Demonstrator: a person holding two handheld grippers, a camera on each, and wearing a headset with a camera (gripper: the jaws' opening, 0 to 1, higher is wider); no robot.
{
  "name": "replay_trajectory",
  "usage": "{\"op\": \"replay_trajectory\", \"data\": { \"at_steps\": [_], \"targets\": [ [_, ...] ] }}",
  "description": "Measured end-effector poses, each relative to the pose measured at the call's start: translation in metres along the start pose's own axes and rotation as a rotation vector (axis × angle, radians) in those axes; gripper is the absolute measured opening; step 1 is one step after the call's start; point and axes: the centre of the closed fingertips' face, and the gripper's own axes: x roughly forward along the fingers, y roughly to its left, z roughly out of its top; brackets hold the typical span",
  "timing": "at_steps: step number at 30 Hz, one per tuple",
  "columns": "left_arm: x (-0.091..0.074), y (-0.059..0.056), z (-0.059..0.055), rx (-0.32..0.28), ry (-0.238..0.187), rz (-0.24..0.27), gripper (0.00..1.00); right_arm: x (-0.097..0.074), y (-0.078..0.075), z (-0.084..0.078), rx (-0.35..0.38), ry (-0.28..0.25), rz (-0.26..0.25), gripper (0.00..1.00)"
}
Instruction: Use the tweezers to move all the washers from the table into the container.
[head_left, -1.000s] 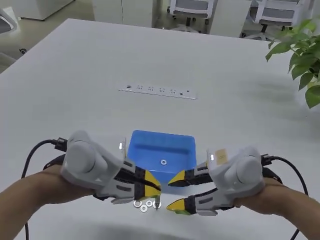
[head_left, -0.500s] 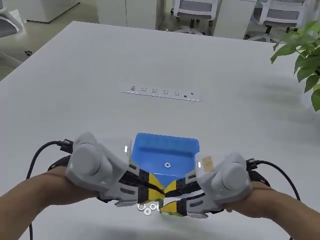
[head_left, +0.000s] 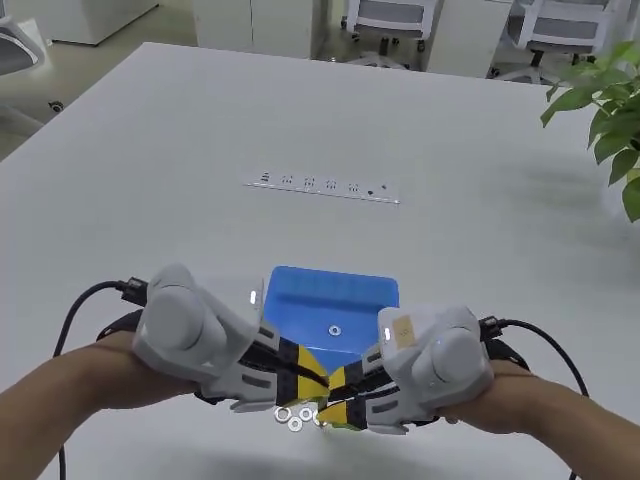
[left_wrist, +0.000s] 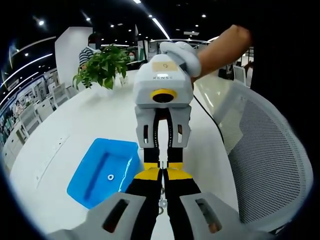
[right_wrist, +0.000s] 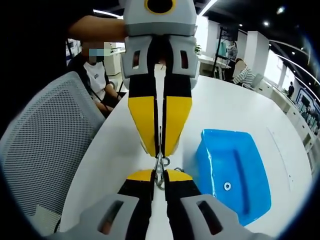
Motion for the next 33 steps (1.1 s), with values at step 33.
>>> {"op": "replay_trajectory", "data": {
  "at_steps": [33],
  "targets": [
    [-0.0074, 0.0002, -0.0058, -0.087, -0.016, 0.044, 0.29, -0.0017, -0.002, -0.0004, 0.012, -0.004, -0.02, 0.07]
  ]
}}
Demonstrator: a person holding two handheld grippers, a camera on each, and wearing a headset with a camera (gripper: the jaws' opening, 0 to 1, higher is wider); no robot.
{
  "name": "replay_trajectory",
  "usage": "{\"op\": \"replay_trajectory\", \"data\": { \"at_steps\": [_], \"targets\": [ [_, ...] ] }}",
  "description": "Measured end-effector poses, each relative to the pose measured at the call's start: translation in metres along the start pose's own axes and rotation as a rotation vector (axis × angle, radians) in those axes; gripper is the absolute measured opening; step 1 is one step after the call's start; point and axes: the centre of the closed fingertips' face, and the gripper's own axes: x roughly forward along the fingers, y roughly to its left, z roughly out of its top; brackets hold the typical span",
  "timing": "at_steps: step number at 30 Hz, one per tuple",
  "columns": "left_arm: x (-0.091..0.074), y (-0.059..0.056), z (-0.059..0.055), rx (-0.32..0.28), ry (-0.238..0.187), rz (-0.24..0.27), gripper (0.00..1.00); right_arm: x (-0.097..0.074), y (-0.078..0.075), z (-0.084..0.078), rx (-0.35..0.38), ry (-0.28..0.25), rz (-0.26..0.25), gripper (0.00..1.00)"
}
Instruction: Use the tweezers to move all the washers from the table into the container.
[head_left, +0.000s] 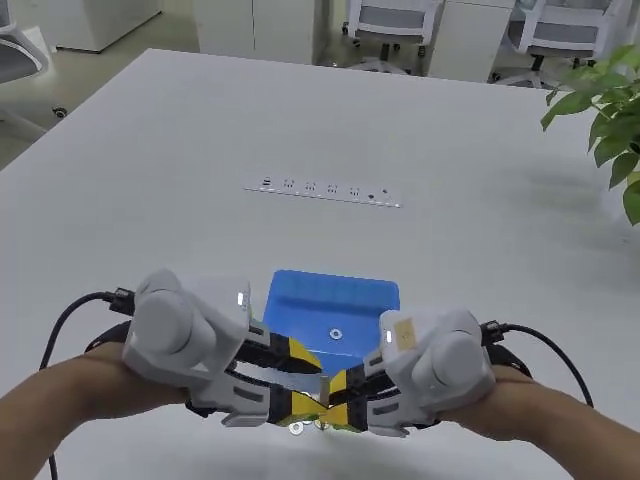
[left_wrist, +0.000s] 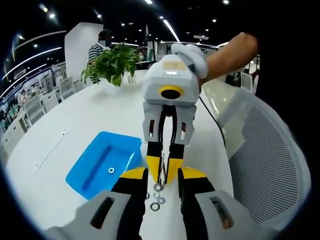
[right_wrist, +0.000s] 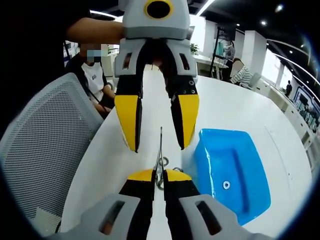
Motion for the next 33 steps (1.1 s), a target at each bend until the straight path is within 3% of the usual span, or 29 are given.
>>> {"op": "replay_trajectory", "data": {
  "at_steps": [5, 8, 15, 33],
  "targets": [
    [-0.005, 0.0, -0.003, -0.034, -0.007, 0.007, 0.33, -0.002, -0.003, 0.005, 0.001, -0.011, -0.009, 0.07],
    [-0.008, 0.001, -0.007, -0.046, 0.005, 0.018, 0.4, -0.004, -0.004, 0.008, -0.006, -0.013, -0.012, 0.07],
    [-0.017, 0.006, -0.012, -0.082, -0.009, 0.056, 0.58, -0.012, -0.009, 0.015, -0.021, -0.021, -0.021, 0.07],
    [-0.036, 0.018, -0.015, -0.161, -0.08, 0.124, 0.85, -0.036, -0.03, 0.032, -0.036, -0.034, -0.063, 0.08]
  ]
}}
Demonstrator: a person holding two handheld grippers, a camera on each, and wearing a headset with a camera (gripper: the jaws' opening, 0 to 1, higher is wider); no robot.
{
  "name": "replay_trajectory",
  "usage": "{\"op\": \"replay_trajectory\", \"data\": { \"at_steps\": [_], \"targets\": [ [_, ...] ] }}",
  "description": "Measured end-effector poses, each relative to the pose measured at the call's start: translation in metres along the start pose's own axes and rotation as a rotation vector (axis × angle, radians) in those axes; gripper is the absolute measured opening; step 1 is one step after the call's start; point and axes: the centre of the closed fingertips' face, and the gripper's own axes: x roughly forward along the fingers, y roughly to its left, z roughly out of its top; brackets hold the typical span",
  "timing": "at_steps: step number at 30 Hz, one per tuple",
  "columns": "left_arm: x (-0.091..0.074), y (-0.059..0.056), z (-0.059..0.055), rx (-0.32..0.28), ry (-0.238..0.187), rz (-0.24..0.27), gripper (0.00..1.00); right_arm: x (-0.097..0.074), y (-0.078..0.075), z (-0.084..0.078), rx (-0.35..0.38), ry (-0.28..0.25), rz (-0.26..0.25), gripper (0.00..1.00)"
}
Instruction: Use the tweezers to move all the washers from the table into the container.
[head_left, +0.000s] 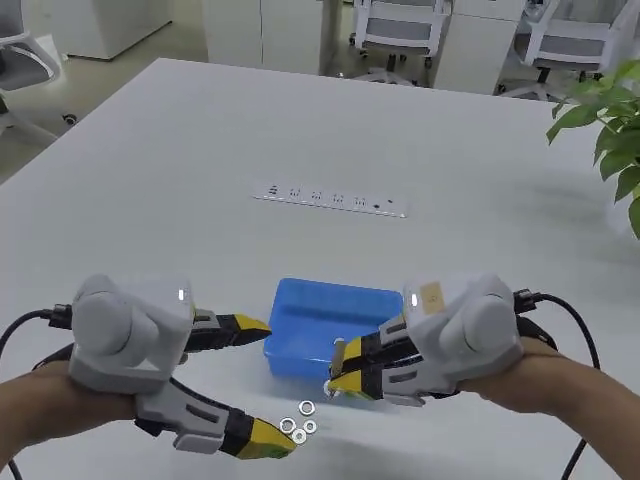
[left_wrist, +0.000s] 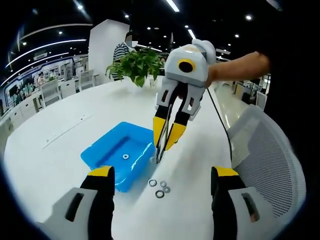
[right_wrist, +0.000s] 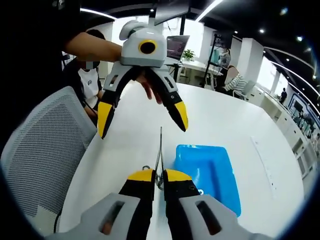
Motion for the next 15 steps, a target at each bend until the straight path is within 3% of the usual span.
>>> {"op": "replay_trajectory", "data": {
  "at_steps": [7, 15],
  "targets": [
    [-0.004, 0.003, 0.005, -0.012, -0.027, 0.018, 0.98, -0.006, -0.016, 0.003, 0.0, -0.008, -0.026, 0.08],
    [-0.01, 0.005, 0.009, -0.017, -0.053, 0.023, 0.99, -0.007, -0.031, 0.001, 0.01, -0.013, -0.048, 0.08]
  ]
}}
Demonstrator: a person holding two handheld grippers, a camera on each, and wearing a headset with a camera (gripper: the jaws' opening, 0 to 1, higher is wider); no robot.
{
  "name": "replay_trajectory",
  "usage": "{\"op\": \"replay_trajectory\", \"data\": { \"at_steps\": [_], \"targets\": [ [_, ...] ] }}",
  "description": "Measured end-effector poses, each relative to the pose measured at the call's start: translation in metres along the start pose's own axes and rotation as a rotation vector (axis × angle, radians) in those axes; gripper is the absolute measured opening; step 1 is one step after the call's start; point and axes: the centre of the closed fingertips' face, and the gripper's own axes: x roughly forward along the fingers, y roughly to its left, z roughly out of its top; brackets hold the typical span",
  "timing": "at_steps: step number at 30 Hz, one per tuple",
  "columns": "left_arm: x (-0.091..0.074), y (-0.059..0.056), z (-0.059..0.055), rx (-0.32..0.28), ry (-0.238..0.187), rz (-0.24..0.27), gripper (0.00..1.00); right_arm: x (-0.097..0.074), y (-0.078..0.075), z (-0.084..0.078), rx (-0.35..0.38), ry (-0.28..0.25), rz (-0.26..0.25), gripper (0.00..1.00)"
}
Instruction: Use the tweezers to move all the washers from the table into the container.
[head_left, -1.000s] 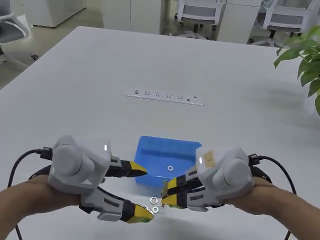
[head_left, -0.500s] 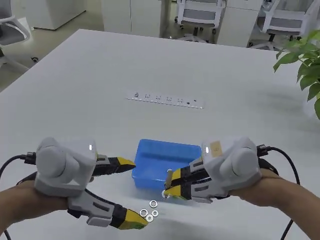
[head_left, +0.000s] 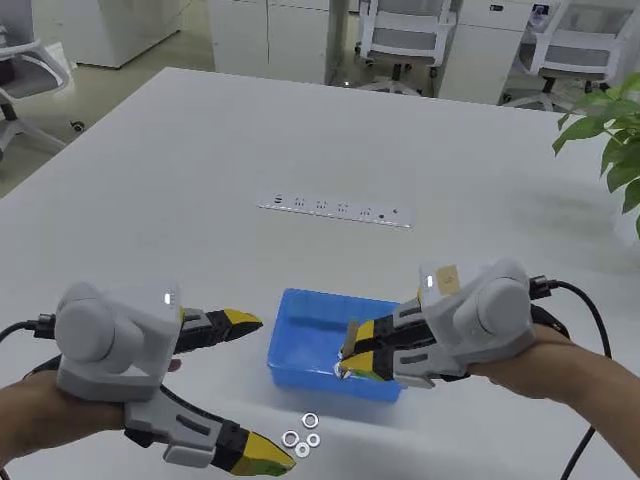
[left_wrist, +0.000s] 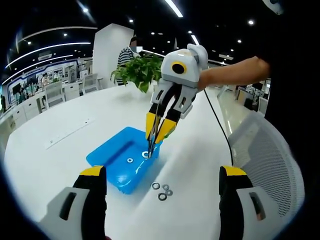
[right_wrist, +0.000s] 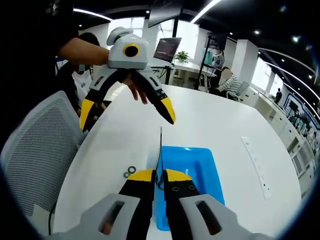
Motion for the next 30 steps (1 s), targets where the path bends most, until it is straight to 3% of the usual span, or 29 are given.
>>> {"op": "replay_trajectory", "data": {
  "at_steps": [11, 30],
  "targets": [
    [-0.004, -0.003, 0.011, -0.012, -0.03, -0.006, 0.99, 0.007, -0.022, -0.01, 0.004, 0.008, -0.025, 0.08],
    [0.002, 0.007, 0.014, -0.002, -0.02, 0.002, 0.99, 0.021, -0.034, -0.037, 0.034, 0.03, -0.023, 0.08]
  ]
}}
